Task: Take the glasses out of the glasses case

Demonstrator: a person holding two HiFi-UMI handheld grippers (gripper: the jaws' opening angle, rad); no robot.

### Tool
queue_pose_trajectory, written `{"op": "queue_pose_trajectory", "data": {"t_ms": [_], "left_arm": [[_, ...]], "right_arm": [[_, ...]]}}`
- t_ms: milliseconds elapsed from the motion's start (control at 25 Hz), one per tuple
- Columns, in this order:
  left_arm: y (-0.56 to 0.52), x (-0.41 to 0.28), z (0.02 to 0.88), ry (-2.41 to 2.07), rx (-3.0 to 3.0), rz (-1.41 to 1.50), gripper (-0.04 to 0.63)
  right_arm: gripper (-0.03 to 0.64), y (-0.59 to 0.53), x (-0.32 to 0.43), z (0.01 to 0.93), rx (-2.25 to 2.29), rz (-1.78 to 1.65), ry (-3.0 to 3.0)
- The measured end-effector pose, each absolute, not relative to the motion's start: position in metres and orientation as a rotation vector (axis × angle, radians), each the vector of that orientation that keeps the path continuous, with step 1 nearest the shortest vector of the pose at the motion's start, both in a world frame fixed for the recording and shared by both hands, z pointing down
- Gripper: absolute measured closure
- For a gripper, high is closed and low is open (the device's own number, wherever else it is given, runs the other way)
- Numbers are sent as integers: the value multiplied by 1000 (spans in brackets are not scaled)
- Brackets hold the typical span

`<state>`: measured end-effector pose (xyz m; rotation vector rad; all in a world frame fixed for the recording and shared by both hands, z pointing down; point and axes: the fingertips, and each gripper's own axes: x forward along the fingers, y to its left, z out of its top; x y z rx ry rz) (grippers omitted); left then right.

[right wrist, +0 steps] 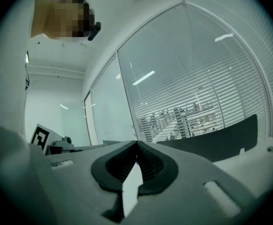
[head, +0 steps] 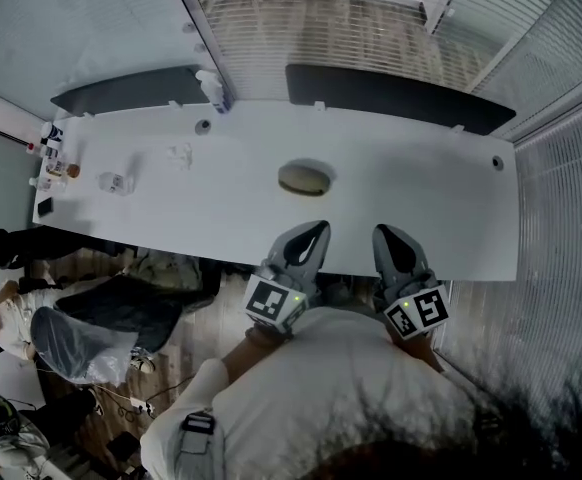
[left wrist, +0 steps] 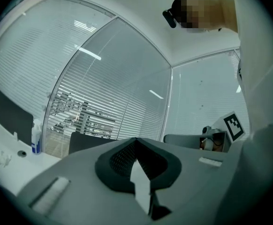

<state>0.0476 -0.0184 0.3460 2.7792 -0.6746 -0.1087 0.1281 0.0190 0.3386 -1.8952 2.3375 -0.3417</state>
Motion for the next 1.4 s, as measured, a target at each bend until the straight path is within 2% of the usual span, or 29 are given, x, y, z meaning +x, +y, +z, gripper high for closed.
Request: {"op": "queue_pose_trajectory", "data": {"t_ms": [480, 960, 1400], "left_arm": [[-8, 28, 398, -759, 2649, -24, 595], [-18, 17, 399, -798, 2623, -76, 594], [-32, 11, 437, -805, 2630, -50, 594]], "right_arm": [[618, 30, 104, 389, -1844, -544, 2416], [618, 26, 90, 399, -1808, -533, 2479], [618, 8, 74, 432, -1769, -502, 2595]]}}
